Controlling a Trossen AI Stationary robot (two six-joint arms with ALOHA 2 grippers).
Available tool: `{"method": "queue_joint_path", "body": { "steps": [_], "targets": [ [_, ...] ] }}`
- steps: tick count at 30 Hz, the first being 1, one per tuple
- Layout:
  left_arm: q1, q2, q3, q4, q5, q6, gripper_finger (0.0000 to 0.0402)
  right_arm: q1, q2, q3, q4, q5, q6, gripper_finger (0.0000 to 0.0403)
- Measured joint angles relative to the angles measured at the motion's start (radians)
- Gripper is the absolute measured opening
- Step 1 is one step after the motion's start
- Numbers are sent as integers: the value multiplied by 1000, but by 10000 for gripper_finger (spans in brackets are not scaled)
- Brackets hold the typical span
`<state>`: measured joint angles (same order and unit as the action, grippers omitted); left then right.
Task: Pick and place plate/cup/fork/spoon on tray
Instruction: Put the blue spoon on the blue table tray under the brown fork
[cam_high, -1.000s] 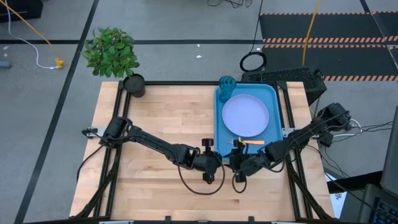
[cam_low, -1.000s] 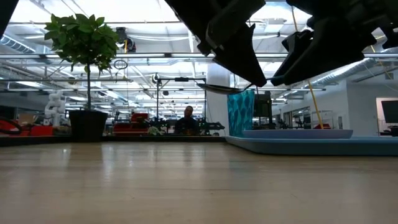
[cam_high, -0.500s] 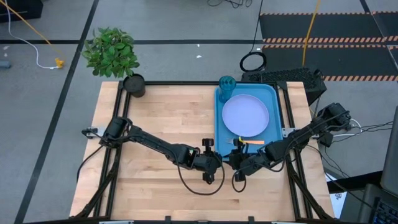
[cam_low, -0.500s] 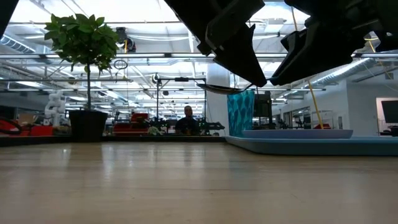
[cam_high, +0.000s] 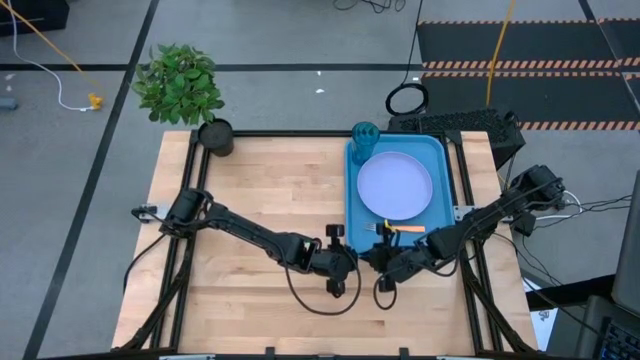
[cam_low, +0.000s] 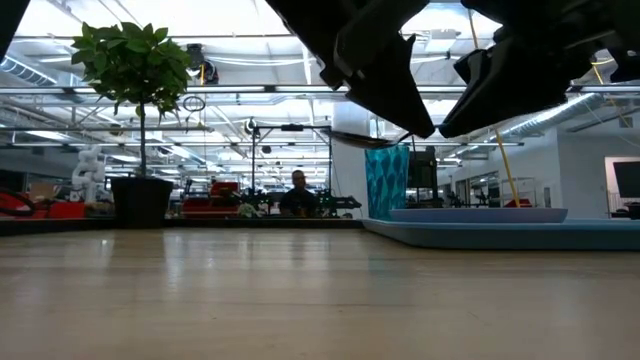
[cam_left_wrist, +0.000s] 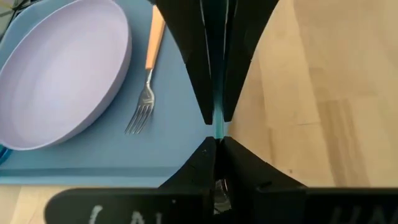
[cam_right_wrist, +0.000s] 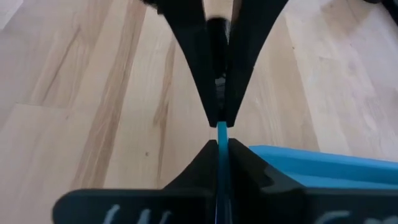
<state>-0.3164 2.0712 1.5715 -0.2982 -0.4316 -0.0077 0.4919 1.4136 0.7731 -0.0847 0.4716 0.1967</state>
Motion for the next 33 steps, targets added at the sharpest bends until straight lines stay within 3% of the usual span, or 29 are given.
{"method": "queue_joint_path", "body": {
  "steps": [9, 21, 33],
  "targets": [
    [1, 0, 4, 41, 41, -63, 41, 1, -3, -1, -67, -12, 30, 7],
    [8, -29, 5, 143, 37, -1, 167, 29, -7, -2, -208, -38, 116, 7],
    [20, -68, 5, 52, 12, -5, 175, 71, -99, -1, -415, -56, 191, 7]
  ]
}}
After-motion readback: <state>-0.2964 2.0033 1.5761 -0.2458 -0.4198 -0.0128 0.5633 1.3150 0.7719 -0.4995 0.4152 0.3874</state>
